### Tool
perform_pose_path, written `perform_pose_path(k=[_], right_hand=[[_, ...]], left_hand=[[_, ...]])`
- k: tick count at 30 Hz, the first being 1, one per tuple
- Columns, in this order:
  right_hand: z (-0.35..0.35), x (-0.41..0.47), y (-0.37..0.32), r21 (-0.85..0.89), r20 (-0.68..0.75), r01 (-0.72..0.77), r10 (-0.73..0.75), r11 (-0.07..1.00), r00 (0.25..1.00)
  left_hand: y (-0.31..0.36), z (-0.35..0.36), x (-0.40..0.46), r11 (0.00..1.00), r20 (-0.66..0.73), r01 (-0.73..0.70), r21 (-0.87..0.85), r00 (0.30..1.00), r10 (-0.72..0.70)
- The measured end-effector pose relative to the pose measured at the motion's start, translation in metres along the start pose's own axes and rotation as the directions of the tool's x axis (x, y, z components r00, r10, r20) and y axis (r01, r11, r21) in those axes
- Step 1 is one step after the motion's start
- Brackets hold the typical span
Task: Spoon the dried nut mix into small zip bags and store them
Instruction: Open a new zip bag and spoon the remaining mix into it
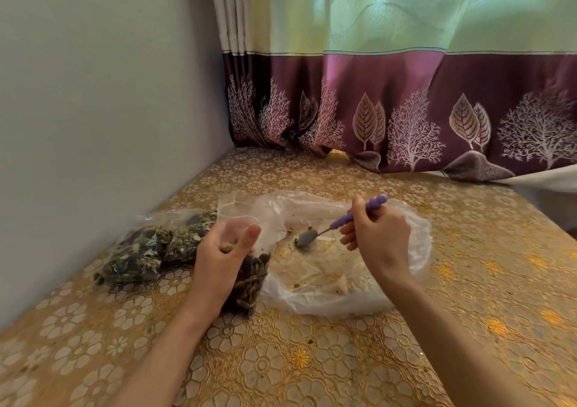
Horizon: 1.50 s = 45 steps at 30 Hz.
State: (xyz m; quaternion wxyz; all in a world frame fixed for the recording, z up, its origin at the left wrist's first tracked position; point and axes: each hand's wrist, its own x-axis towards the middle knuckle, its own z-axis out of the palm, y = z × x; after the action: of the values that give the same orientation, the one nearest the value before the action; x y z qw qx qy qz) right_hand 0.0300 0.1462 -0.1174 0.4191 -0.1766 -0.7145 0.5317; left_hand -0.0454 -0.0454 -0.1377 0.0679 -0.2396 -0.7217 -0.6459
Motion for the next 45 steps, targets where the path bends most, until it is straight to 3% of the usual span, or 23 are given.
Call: perform_pose_path(k=[6,11,20,30,37,45], right_hand=[[0.017,0.005,0.009,0.185,-0.001,-0.225,0.229,0.957,0.973],[0.016,0.006,0.016,0.287,0.081,-0.384,0.377,0.878,0.923],[0.018,0.000,0.013,0.348,0.233,-0.426,0.363,0.835,0.902],[0.013,0.001,0.013,0.400,0.218,-0.521,0.474,0.754,0.853],[0.006,0.007,0.006,0.356,0.102,-0.417,0.409,0.836,0.907],[-0.004,0.007,-0.044,0.465,0.098,-0.159,0.128,0.871,0.987]], left_hand=[[-0.002,-0.001,0.000,0.999,-0.007,0.032,0.014,0.999,-0.032],[-0.003,-0.001,0.001,0.999,-0.004,0.033,0.012,0.999,-0.033],[-0.001,-0.001,0.001,1.000,-0.020,0.008,0.009,1.000,-0.008],[-0.001,0.000,0.001,1.000,-0.015,0.010,0.001,1.000,-0.010],[-0.005,-0.001,0.001,1.000,-0.013,0.028,-0.003,1.000,-0.028],[-0.003,-0.001,0.001,1.000,-0.003,0.016,-0.019,1.000,-0.016]])
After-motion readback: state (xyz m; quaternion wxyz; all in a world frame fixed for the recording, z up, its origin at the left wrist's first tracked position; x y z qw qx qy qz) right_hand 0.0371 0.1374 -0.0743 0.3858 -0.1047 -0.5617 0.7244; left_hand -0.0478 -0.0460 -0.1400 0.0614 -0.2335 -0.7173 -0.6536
